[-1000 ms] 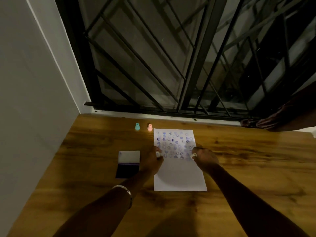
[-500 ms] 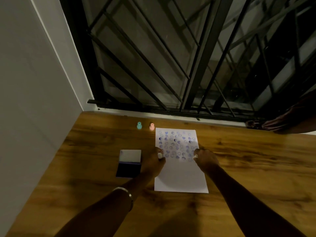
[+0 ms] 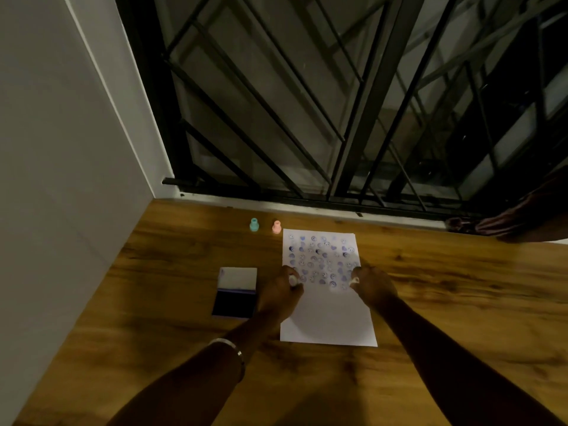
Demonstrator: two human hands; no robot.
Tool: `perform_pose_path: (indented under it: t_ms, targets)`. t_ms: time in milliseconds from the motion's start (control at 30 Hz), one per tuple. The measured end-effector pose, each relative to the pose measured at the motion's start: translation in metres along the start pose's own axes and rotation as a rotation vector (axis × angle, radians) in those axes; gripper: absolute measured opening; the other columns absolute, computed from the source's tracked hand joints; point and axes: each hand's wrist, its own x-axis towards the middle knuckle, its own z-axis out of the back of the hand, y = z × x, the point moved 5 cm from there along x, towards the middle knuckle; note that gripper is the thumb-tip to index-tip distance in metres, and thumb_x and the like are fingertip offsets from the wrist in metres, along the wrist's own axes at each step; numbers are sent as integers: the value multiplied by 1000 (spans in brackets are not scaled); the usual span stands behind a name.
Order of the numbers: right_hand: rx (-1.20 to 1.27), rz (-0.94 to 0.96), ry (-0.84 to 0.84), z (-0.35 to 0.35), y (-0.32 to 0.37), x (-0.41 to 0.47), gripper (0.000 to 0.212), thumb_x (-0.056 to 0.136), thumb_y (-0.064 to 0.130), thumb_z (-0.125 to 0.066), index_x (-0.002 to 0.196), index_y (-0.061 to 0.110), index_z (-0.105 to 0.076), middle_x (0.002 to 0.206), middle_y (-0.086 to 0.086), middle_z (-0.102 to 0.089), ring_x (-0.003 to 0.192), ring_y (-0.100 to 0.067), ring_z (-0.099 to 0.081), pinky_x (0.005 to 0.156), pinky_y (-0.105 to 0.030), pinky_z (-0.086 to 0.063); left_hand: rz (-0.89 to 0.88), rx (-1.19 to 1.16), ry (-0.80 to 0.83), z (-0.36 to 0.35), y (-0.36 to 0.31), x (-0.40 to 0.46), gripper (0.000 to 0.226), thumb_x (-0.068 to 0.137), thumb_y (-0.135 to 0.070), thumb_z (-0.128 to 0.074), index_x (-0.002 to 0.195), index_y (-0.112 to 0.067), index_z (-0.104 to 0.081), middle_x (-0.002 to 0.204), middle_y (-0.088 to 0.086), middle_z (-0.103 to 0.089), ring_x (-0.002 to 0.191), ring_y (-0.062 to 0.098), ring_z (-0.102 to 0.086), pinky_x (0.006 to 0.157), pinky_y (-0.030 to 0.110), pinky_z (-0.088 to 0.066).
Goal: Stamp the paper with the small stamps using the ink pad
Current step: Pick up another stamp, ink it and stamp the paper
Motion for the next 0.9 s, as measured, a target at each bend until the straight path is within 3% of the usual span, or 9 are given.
perform_pose_path:
  t_ms: [200,333,400,467,533,633,767,900]
  targets:
    - [-6,-51,7,0,0,-7,23,97,26,-52,114,12,-58,105,-9,-67,88,-21,-65,76,-32,-59,120,-201,94,7,4,-6,18,89,-22,-59,107,-19,-57,99,7,-67,89,23,-67,70,30,-57]
    - [4,-39,-39,12,11,-13,20,97,27,-50,108,13,-59,93,-8,-68,77,-20,-64,66,-31,-56,227,-511,66,17,6,-10,10,88,-11,-62,87,-18,-56,82,4,-62,67,13,-61,52,17,-51]
    - [41,-9,-67,18,24,-14,20,96,26,-51,106,12,-61,91,-8,-69,73,-19,-61,61,-28,-48,290,-601,73,23,7,-11,13,87,-6,-63,91,-16,-55,79,1,-61,62,10,-59,44,12,-47]
    - [92,37,-74,20,42,-15,21,97,25,-47,104,11,-62,92,-9,-69,73,-20,-62,61,-28,-47,382,-667,127,25,6,-13,11,89,-9,-59,98,-14,-54,83,4,-63,64,12,-60,49,17,-48]
    - [138,88,-71,22,64,-18,23,98,26,-46,104,12,-63,94,-9,-70,78,-23,-64,66,-30,-51,524,-773,205,27,2,-14,5,95,-13,-51,91,-12,-55,81,5,-62,64,14,-58,57,23,-46]
    - [188,169,-80,25,101,-21,22,96,27,-47,100,14,-64,94,-9,-71,81,-25,-66,67,-28,-48,681,-893,258,33,3,-13,19,98,-19,-44,87,-8,-54,85,9,-62,66,18,-57,68,31,-48]
    - [261,290,-65,26,149,-25,19,93,28,-47,90,18,-63,85,-4,-70,76,-22,-65,66,-32,-52,675,-948,239,41,15,-17,36,98,-33,-43,113,-5,-59,109,17,-67,91,26,-66,94,40,-52]
    - [234,360,-52,21,176,-25,16,93,23,-52,93,18,-67,89,-5,-71,79,-22,-67,74,-39,-57,628,-1051,254,47,20,-21,37,97,-42,-44,112,-13,-62,110,10,-68,100,25,-66,85,38,-56]
